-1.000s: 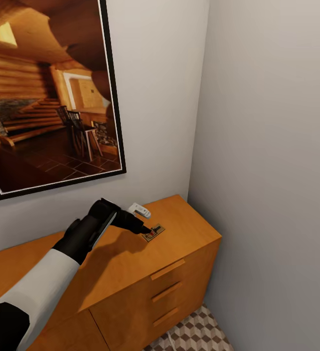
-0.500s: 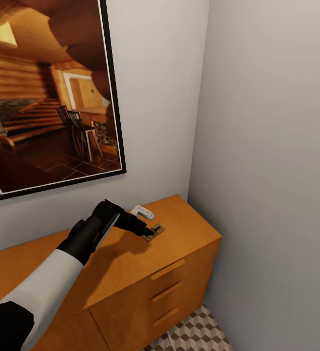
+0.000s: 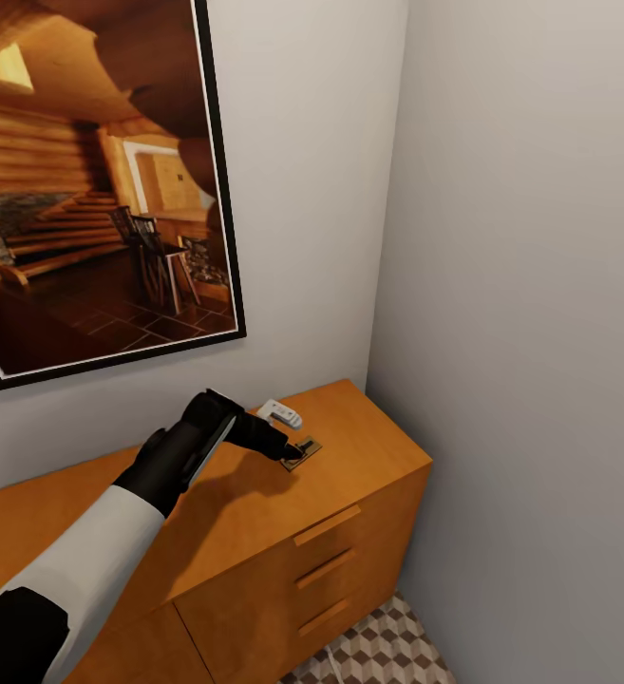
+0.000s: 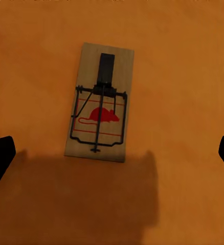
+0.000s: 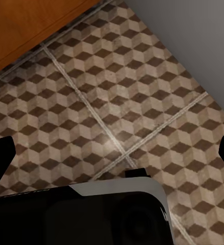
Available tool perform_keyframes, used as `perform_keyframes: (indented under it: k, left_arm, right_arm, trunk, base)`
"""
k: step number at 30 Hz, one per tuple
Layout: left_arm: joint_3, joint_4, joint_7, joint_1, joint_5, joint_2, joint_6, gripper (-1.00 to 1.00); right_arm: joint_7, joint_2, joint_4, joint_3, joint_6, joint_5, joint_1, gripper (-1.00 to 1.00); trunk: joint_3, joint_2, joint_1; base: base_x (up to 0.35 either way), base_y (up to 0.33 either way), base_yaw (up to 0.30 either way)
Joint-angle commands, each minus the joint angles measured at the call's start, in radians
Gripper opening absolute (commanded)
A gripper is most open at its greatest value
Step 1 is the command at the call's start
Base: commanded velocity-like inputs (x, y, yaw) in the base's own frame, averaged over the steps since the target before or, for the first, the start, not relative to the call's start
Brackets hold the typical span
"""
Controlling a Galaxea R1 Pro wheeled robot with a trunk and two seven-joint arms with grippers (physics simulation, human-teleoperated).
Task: Take the four mousetraps from the cabinet in the bathroom and place them on the bathroom floor. Make sure all four end up on the same floor surface, and ensure that at least two of them are either under or directly next to the same bathroom sink.
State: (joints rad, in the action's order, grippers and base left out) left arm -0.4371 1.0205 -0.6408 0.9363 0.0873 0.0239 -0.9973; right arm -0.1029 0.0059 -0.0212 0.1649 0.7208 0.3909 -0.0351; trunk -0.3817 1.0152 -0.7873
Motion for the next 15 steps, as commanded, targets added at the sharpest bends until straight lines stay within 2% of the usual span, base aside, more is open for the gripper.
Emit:
perform_keyframes:
  k: [1, 15]
  left_arm:
    - [-0.002, 0.001, -0.008, 0.001, 0.009, 0.001, -0.001, 1.0]
    - [-0.002, 0.001, -0.008, 0.001, 0.009, 0.001, -0.001, 1.0]
  right_arm:
    - [-0.008, 0.0, 0.001, 0.004, 0.003, 0.011, -0.001, 1.0]
    - [-0.008, -0.001, 0.001, 0.004, 0.004, 0.011, -0.001, 1.0]
  trunk:
    - [-0.001, 0.001, 0.0]
    - [-0.002, 0.001, 0.0]
  base:
    - [0.0, 0.0, 0.0]
    - [0.0, 0.0, 0.0]
